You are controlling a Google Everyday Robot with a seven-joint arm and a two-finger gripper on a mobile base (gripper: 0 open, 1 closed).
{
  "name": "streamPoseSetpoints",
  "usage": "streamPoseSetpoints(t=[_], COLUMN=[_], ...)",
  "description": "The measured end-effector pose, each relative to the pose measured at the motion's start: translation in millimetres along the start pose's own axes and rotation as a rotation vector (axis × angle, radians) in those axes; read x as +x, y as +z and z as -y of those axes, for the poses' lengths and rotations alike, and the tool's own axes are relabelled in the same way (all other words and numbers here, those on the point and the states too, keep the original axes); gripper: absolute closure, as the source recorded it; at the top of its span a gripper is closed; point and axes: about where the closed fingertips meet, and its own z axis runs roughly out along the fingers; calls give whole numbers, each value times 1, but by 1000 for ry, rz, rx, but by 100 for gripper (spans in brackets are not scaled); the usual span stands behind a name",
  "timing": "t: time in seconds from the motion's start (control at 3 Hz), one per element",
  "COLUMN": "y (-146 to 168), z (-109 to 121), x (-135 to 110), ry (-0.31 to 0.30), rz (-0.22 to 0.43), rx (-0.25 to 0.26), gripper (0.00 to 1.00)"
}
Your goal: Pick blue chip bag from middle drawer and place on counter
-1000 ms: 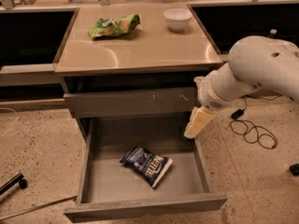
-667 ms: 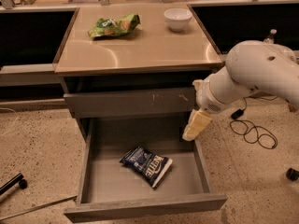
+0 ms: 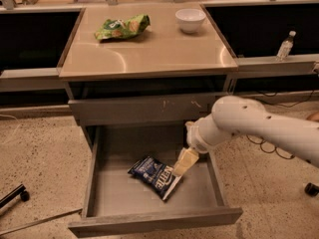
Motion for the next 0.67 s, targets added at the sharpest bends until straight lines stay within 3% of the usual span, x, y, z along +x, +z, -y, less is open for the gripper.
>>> streamPoseSetpoints(t=[0.33,0.67], y=[65,103], z=[-23,-48], x=[3,-1], ry=[33,3], rz=[85,144], rx=[-70,-135], gripper=[0,0])
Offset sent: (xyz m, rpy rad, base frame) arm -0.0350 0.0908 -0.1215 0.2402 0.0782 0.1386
